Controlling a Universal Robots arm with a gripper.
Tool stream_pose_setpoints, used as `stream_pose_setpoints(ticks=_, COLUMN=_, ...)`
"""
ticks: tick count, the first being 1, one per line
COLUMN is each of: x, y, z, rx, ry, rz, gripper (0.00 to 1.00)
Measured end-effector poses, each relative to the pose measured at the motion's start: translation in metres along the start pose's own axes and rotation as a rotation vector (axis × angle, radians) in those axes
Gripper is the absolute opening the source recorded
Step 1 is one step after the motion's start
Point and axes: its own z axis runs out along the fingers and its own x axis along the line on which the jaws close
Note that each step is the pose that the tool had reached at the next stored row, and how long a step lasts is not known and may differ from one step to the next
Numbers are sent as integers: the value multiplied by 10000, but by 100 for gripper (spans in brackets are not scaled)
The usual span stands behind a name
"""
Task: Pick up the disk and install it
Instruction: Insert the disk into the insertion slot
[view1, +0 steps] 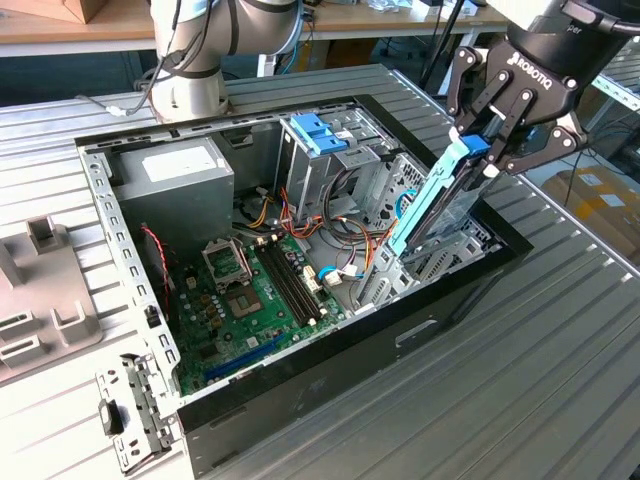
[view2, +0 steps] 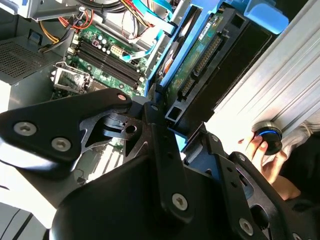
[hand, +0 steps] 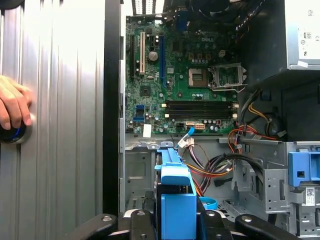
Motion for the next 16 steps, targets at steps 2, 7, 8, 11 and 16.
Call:
stream_pose_setpoints(ticks=2, x=8, y=-8, z=140, rx=0, ry=-1, rz=0, gripper=36)
stream_pose_setpoints(ticks=7, x=14, y=-14, z=235, rx=0, ry=-1, rz=0, gripper=36)
stream_pose_setpoints(ticks=8, x=14, y=-15, z=240, rx=0, ry=-1, rz=0, gripper=36)
stream_pose_setpoints(ticks=11, x=15, y=-15, z=252, rx=0, ry=-1, rz=0, gripper=36)
stream_pose_setpoints(ticks=16, x=16, y=-17, z=272, rx=0, ry=-1, rz=0, gripper=36)
